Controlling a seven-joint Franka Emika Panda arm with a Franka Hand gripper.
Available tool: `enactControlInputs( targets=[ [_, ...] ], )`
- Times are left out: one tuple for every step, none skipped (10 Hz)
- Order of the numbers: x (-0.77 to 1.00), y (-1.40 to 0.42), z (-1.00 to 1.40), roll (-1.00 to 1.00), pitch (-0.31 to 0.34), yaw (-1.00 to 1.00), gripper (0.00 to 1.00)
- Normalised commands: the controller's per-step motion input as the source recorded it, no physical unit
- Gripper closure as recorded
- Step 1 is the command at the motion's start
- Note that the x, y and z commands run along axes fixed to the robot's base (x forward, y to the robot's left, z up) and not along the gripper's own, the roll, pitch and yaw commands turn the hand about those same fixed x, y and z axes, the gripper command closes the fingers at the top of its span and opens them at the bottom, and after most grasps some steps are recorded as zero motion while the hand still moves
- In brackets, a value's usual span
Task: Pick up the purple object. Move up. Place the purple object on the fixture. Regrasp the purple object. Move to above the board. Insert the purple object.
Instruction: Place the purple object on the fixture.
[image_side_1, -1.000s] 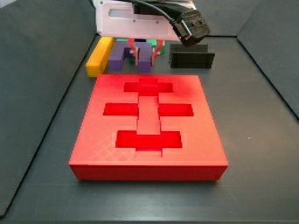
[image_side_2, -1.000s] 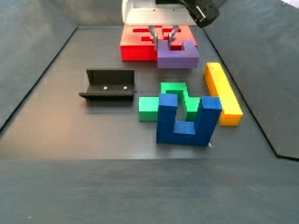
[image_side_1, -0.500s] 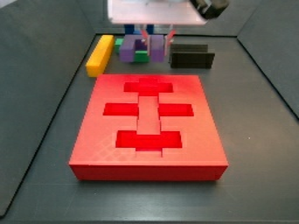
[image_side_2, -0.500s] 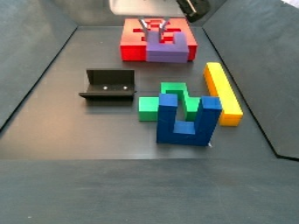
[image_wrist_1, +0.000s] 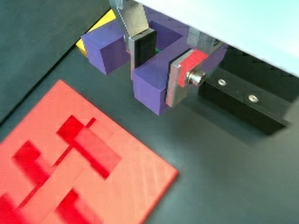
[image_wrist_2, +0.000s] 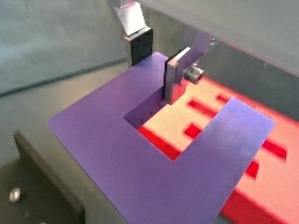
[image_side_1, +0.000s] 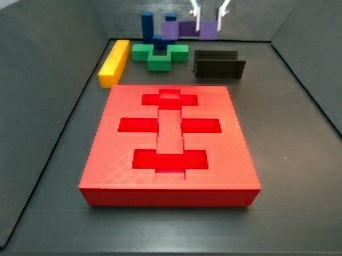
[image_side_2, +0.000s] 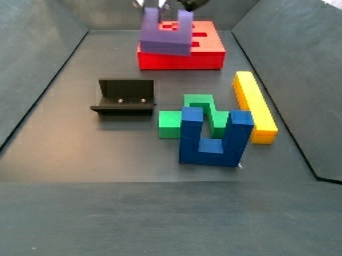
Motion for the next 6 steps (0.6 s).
enactControlInputs(
  targets=[
    [0.6, 0.14, 0.39, -1.0, 0.0, -0.07, 1.0],
    [0.62, 0.18, 0.28, -1.0, 0.0, -0.05, 1.0],
    [0.66, 0.21, 0.13, -1.0, 0.0, -0.04, 1.0],
    [0.71, 0.28, 0.0, -0.87, 0.049, -0.01, 1.0],
    [0.71, 0.3, -0.09, -0.71, 0.18, 0.0, 1.0],
    [0.67, 0.29, -0.1, -0.7, 0.166, 0.0, 1.0]
  ],
)
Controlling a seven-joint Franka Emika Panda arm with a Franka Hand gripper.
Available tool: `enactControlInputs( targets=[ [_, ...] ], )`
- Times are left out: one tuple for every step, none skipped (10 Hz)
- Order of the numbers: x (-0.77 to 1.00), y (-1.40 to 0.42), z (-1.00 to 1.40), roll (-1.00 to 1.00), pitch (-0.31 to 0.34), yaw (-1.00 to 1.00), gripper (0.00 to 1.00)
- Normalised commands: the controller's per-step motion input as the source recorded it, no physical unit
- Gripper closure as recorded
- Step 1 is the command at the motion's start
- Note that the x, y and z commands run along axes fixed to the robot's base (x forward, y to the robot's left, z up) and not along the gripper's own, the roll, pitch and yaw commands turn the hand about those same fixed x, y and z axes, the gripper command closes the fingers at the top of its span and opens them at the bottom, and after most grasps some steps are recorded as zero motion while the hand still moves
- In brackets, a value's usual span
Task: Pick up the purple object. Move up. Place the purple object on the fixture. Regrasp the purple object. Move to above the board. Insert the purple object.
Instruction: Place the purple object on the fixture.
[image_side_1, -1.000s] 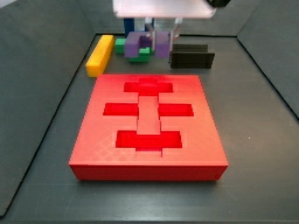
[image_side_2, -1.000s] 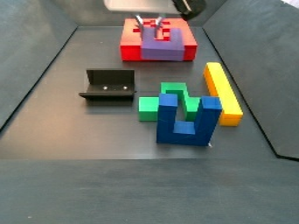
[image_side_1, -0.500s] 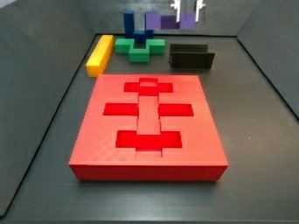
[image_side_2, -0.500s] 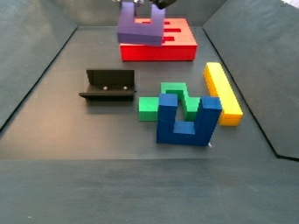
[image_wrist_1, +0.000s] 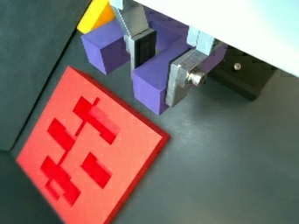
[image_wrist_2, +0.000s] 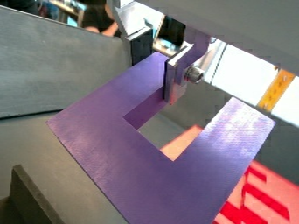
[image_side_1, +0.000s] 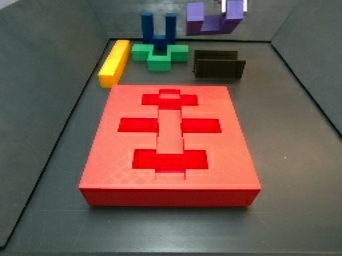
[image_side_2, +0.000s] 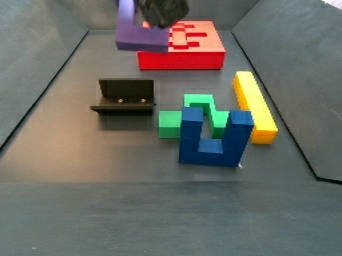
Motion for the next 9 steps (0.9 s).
enactControlInputs(
  targets=[
    [0.66, 0.27, 0.0, -0.63, 0.183, 0.0, 1.0],
    [0.64, 0.28, 0.0, -0.52, 0.214, 0.0, 1.0],
    [0.69, 0.32, 0.0, -0.46, 0.231, 0.0, 1.0],
    [0.74, 0.37, -0.04, -0.49, 0.211, 0.0, 1.0],
    [0.72, 0.38, -0.13, -0.4, 0.234, 0.0, 1.0],
    [0.68, 0.33, -0.29, -0.15, 0.254, 0.0, 1.0],
    [0.45, 0.19, -0.36, 0.19, 0.263, 0.0, 1.0],
    [0.21, 0.01, -0.37, 0.74, 0.214, 0.0, 1.0],
    [0.29, 0.07, -0.4, 0.65, 0.26, 0.0, 1.0]
  ],
)
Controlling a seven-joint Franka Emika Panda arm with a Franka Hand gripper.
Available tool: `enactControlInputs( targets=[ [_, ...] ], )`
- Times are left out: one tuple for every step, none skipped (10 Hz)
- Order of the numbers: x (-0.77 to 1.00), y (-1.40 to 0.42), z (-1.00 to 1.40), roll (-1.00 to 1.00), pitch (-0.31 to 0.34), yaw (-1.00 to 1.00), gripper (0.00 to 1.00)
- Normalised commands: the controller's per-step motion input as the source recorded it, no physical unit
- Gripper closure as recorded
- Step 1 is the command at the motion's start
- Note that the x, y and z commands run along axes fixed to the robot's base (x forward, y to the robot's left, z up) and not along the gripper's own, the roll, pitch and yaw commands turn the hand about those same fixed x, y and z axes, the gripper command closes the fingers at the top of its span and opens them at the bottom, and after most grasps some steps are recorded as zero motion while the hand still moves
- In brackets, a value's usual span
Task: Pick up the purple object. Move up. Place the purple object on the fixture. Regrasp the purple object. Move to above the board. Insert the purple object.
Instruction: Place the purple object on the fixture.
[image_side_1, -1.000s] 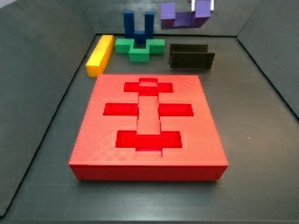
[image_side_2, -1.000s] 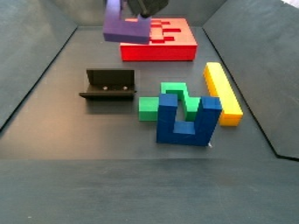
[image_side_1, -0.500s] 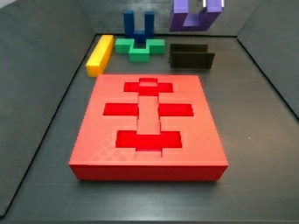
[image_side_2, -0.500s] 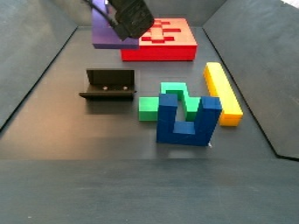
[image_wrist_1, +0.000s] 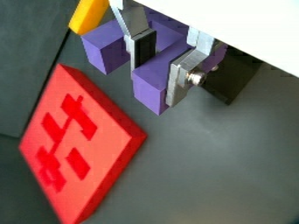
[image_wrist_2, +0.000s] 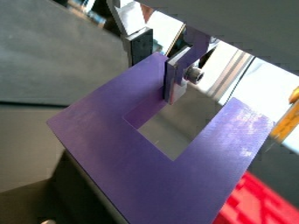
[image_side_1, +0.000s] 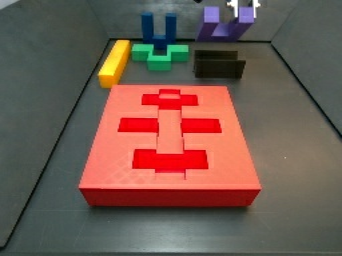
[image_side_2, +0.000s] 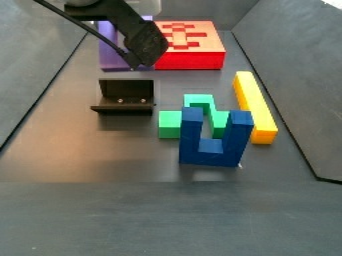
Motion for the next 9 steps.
enactControlInputs(
  targets=[
    [0.3, 0.1, -0.34, 0.52, 0.249, 0.0, 1.0],
    [0.23, 0.11, -0.18, 0.11, 0.206, 0.0, 1.0],
    [0.22, 0.1, -0.26, -0.03, 0.111, 0.0, 1.0],
    [0.19, 0.11, -0.29, -0.23, 0.031, 0.0, 1.0],
    [0.24, 0.07, -0.31, -0.23, 0.014, 0.0, 1.0],
    [0.32, 0.06, -0.26, -0.24, 0.037, -0.04, 1.0],
    [0.38, 0.07, -0.09, -0.33, 0.057, -0.14, 1.0],
    [0.31, 0.12, -0.01, -0.37, 0.037, -0.17, 1.0],
    [0.22, 0.09, -0.01, -0.17, 0.054, -0.18, 1.0]
  ],
)
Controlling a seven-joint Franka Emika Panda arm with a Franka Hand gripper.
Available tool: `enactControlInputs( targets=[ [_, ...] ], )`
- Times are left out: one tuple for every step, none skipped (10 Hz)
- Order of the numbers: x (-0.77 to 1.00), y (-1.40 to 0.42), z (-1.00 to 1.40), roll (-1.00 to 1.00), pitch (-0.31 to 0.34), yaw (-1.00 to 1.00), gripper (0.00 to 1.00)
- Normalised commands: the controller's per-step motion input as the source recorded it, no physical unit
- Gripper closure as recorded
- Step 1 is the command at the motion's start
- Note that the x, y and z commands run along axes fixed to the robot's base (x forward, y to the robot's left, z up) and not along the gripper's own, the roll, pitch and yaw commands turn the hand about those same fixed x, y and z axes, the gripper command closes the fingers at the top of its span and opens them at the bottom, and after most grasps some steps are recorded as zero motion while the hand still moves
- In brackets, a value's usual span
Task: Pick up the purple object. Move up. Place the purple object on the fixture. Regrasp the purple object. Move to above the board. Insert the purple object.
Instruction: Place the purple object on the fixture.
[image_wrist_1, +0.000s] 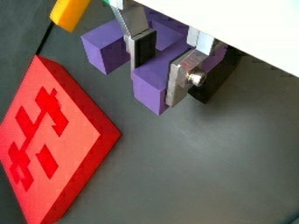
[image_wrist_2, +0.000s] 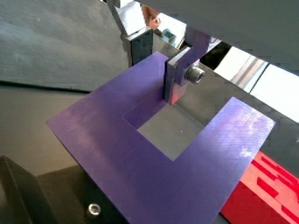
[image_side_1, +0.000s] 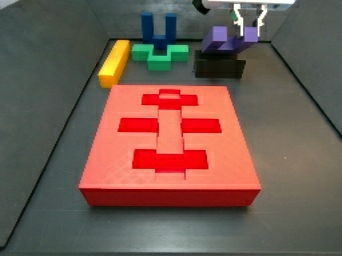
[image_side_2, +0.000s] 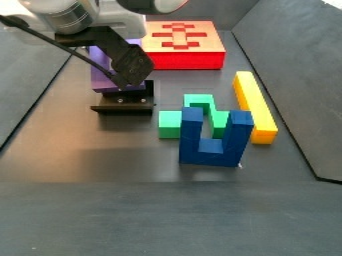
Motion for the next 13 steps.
enactControlInputs(
  targets=[
    [0.15, 0.12, -0.07, -0.09, 0.051, -0.23, 1.0],
    [0.15, 0.14, -0.18, -0.22, 0.0, -0.18, 1.0],
    [0.14, 0.11, -0.15, -0.21, 0.0, -0.13, 1.0],
    [0.1, 0.11, -0.13, -0.18, 0.0, -0.12, 1.0],
    [0.0, 0.1, -0.12, -0.23, 0.0, -0.13, 1.0],
    [0.0, 0.09, -0.16, -0.21, 0.0, -0.13, 1.0],
    [0.0, 0.1, -0.23, -0.12, 0.0, -0.14, 1.0],
    [0.01, 0.07, -0.11, 0.0, 0.0, -0.09, 1.0],
    [0.01, 0.0, -0.03, 0.0, 0.014, -0.09, 1.0],
    [0.0, 0.0, 0.0, 0.13, 0.0, -0.07, 1.0],
    [-0.09, -0.06, 0.0, 0.33, 0.0, -0.02, 1.0],
    [0.0, 0.0, 0.0, 0.01, 0.0, 0.0, 1.0],
    [0.0, -0.02, 0.0, 0.0, 0.0, 0.0, 1.0]
  ],
)
